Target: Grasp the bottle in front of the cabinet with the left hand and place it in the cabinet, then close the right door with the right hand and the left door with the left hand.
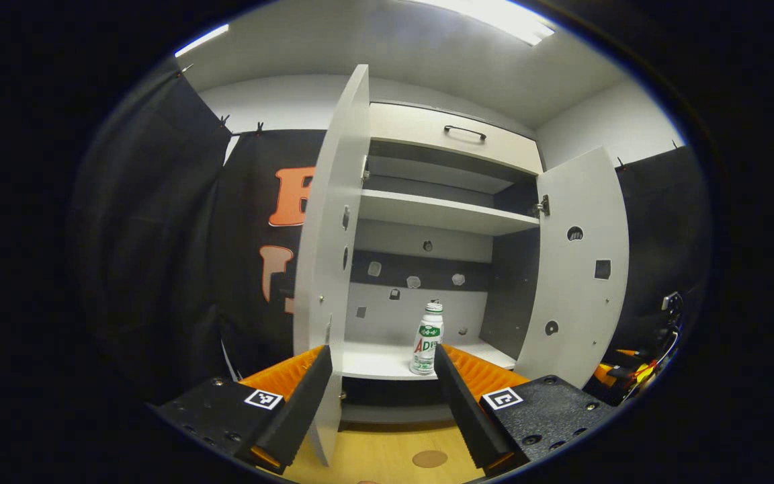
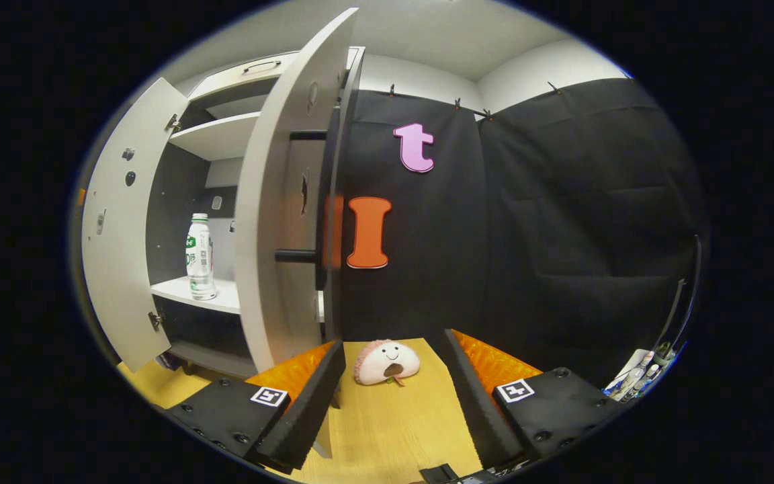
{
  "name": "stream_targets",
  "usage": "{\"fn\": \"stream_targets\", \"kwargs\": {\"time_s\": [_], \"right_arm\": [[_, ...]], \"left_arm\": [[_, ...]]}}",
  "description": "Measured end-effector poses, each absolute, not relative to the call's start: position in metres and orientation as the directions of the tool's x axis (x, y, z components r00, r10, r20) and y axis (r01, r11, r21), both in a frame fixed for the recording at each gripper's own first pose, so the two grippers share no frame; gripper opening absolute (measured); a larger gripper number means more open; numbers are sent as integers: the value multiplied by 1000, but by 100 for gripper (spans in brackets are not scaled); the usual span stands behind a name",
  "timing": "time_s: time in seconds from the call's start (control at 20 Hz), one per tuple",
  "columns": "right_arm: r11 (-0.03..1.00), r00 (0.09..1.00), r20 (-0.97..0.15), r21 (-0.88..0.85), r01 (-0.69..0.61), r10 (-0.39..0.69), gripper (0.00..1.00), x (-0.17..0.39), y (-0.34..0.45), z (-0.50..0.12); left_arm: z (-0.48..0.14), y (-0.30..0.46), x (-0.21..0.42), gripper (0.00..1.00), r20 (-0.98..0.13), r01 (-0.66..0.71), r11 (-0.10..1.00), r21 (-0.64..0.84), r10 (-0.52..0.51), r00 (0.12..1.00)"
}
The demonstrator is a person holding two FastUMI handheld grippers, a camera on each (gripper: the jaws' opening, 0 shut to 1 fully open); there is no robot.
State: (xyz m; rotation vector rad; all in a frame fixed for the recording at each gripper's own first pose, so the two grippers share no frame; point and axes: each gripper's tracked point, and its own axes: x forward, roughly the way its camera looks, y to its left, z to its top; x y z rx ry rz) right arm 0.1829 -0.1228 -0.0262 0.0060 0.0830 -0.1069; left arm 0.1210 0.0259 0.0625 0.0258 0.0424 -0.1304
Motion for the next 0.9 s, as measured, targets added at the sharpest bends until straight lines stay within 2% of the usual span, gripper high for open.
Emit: {"fn": "stream_targets", "kwargs": {"time_s": [0.2,0.25,0.3,0.35,0.5,0.55,0.6,0.65,0.7,0.75,0.8,0.85,0.9], "right_arm": [[996,995,-64,20,83,-82,97,191,-118,-24],[997,996,-53,24,79,-77,92,194,-115,-22],[996,995,-47,26,87,-85,92,197,-115,-20],[995,994,-48,26,98,-96,96,199,-116,-19],[994,993,-44,28,109,-108,95,198,-113,-16],[993,993,-38,29,115,-113,95,197,-112,-16],[992,992,-29,26,122,-121,94,195,-111,-15],[992,992,-18,22,125,-125,87,195,-109,-14],[993,993,-13,17,119,-119,87,194,-105,-14],[993,993,-16,13,116,-116,94,193,-102,-15],[993,993,-22,9,114,-114,86,192,-100,-15],[993,993,-27,7,114,-114,93,191,-96,-16],[994,993,-31,9,111,-110,97,191,-91,-16]], "left_arm": [[62,62,98,93,-34,72,997,26,-71,997],[63,69,92,93,-33,61,998,22,-60,998],[65,75,89,97,-32,54,998,20,-53,998],[68,79,85,93,-26,48,999,18,-47,999],[71,91,81,93,-28,34,999,20,-33,999],[71,94,79,97,-30,33,999,18,-33,999],[74,94,79,93,-27,36,999,14,-36,999],[75,93,78,97,-25,40,999,10,-40,999],[75,93,79,96,-20,42,999,7,-42,999],[74,95,80,96,-20,38,999,3,-38,999],[69,97,83,96,-25,34,999,-4,-34,999],[67,97,84,93,-28,33,999,-12,-33,999],[64,98,85,93,-33,32,999,-19,-33,999]]}}
